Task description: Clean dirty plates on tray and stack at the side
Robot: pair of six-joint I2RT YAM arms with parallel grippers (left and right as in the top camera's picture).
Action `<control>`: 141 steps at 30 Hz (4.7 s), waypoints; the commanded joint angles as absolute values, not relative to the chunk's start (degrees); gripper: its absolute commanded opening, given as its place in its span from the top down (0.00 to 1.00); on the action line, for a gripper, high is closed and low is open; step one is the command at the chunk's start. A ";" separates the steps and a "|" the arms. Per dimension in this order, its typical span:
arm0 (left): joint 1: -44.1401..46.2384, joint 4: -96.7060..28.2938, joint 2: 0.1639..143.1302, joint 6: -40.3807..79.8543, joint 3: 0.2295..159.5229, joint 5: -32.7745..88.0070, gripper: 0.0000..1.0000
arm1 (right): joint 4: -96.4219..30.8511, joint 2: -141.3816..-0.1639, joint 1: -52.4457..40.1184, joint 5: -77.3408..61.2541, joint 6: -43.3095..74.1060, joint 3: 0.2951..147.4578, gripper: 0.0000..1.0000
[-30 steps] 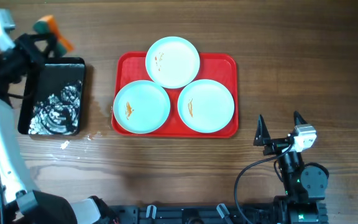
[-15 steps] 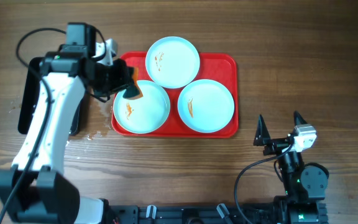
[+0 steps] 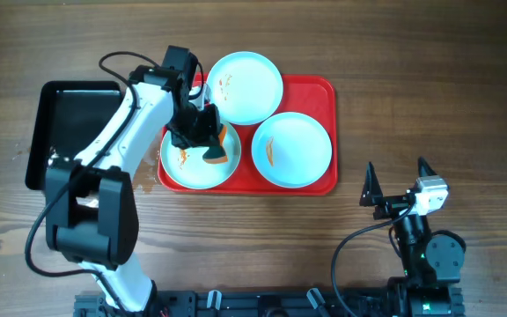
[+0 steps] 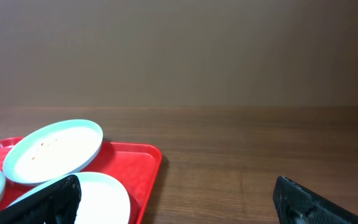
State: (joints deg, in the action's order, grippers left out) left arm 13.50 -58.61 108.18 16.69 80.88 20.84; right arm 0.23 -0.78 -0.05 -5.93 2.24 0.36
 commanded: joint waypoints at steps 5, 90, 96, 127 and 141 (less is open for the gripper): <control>9.58 -56.66 109.10 16.91 77.56 22.04 0.96 | 4.12 -0.43 0.25 -47.37 55.48 0.30 0.00; 14.37 -50.00 119.07 17.17 77.56 -1.48 0.96 | -49.69 -129.84 -33.65 -15.25 29.52 96.01 0.96; 12.32 -51.40 119.07 17.23 77.56 -14.48 0.96 | -51.94 -129.75 -33.67 -13.72 28.80 96.01 0.96; 13.30 -57.56 120.75 24.58 81.67 -19.53 0.96 | -53.80 -129.75 -33.67 -15.40 30.20 96.01 0.95; 23.38 -61.63 116.25 27.20 81.67 -3.57 0.96 | -53.32 -129.75 -33.67 -15.27 33.01 96.01 0.96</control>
State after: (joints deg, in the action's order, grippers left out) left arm 20.29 -64.12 117.75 26.94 82.15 -9.87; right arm -53.60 -128.99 -33.52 -17.98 33.58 96.86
